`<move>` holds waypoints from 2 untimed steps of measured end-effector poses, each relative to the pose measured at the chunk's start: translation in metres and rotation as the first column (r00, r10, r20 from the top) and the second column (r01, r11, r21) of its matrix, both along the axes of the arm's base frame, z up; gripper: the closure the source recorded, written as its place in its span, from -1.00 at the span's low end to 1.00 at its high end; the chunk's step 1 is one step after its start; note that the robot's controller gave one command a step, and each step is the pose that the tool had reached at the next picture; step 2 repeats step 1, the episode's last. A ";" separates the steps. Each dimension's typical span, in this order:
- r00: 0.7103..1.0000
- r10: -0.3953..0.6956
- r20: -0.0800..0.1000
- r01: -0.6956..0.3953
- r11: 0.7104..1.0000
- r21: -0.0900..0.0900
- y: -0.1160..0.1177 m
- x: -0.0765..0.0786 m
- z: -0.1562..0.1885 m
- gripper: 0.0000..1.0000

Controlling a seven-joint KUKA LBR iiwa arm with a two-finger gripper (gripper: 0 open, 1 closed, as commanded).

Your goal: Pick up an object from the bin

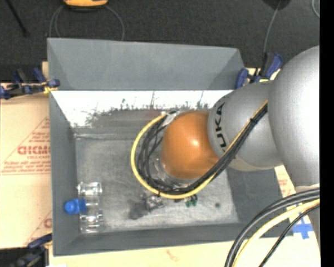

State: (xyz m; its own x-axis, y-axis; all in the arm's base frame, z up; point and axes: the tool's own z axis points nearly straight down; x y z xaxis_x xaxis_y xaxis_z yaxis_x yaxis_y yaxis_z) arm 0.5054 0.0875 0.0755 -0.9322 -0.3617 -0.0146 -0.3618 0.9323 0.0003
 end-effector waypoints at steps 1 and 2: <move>1.000 0.028 -0.002 -0.028 1.000 -0.004 0.027 -0.002 0.170 1.00; 1.000 0.028 -0.002 -0.028 1.000 -0.004 0.027 -0.002 0.170 1.00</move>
Offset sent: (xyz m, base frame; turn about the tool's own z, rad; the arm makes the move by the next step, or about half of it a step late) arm -0.0052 0.0270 0.1648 -0.0340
